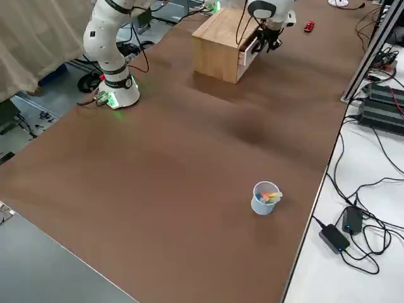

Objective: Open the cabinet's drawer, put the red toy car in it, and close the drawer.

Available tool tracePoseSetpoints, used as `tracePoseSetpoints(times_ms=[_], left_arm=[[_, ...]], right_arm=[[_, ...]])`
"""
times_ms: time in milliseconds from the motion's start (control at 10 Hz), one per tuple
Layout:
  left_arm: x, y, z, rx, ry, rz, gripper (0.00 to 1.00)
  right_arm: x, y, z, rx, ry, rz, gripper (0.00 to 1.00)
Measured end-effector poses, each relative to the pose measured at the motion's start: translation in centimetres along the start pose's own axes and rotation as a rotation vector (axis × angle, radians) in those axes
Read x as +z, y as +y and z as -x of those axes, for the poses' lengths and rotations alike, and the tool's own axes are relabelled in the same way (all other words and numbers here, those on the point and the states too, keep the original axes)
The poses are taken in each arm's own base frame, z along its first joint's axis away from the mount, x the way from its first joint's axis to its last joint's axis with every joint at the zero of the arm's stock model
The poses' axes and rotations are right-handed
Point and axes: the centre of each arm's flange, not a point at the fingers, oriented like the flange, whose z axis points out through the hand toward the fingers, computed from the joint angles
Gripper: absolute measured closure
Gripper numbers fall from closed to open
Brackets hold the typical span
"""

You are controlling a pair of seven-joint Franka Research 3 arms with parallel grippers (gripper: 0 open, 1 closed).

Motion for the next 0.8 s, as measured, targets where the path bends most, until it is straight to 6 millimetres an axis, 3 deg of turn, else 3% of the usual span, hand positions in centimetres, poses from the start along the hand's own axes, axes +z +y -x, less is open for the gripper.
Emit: tracePoseSetpoints(times_ms=[800], left_arm=[[-0.01,-0.01,-0.01,0.000,0.000,0.000,0.99]], right_arm=[[-0.63,1.01,0.28,0.107,0.029,0.037,0.58]])
